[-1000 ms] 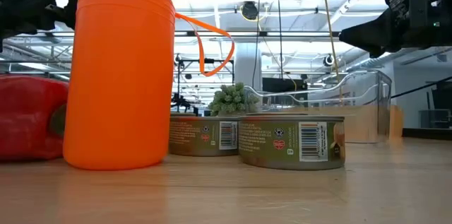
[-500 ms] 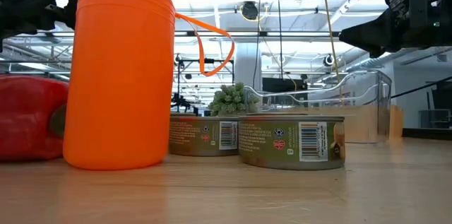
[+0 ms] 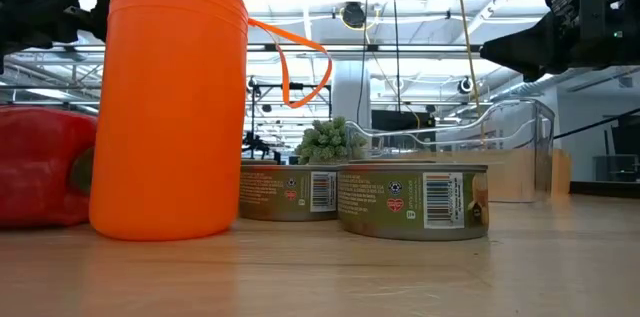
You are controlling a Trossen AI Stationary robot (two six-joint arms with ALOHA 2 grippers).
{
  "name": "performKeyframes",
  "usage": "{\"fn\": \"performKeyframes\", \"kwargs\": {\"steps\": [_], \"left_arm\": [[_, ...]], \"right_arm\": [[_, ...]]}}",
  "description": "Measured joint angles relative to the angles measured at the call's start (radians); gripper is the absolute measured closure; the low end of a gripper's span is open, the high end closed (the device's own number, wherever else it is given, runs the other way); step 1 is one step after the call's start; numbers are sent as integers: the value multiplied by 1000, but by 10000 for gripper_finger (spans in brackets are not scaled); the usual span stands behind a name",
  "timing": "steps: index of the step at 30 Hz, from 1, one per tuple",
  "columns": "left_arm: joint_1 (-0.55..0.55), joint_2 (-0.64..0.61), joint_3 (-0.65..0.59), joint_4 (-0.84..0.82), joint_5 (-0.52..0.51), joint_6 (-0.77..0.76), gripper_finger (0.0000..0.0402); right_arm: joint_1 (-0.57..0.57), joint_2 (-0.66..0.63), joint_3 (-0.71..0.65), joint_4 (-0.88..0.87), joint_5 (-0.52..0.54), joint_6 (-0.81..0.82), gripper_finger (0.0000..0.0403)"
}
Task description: Pick & Place Food Item
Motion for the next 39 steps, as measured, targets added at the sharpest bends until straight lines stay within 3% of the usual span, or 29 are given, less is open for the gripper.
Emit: {"fn": "performKeyframes", "kwargs": {"steps": [39], "left_arm": [[0, 0, 0, 37, -7, 6, 108]], "right_arm": [[0, 0, 0, 0, 0, 0, 321]]}}
